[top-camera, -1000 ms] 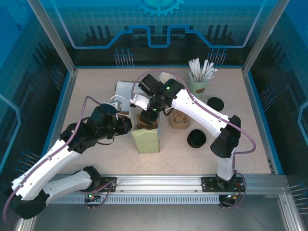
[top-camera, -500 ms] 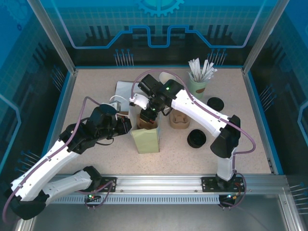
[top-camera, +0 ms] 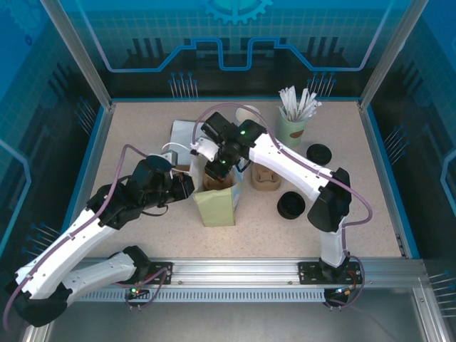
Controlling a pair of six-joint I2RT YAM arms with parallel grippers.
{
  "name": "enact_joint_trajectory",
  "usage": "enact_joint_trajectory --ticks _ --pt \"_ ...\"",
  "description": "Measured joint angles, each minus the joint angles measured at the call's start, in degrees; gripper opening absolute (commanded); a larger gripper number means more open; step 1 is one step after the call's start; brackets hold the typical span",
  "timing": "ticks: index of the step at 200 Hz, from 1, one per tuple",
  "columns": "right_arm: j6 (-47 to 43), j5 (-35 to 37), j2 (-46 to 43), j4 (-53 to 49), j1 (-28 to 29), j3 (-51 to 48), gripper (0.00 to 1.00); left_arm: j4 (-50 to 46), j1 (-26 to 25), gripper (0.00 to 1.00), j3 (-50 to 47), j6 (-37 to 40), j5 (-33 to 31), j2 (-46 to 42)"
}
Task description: Pack the takeout coffee
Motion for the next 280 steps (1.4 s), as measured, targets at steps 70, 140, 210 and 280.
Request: enact_joint_trajectory --ticks 70,140,210,280 --pt "1.6 1.2 1.8 1.1 0.1 -1.0 0.0 0.7 0.0 0.1 -0.4 -0.2 -0.2 0.0" --pt "2.2 3.9 1.9 -2.1 0.2 5.6 0.0 1.2 0.0 0.1 -0.4 -0.2 -0.2 0.2" --pt "-1.3 5.8 3.8 -5.1 1.5 12.5 0.0 2.1 0.0 0.1 -0.4 -0.2 -0.1 1.1" --pt "-9.0 5.3 6.9 -6.7 2.7 14.6 0.0 2.1 0.0 0.1 -0.4 -0.2 -0.2 1.1"
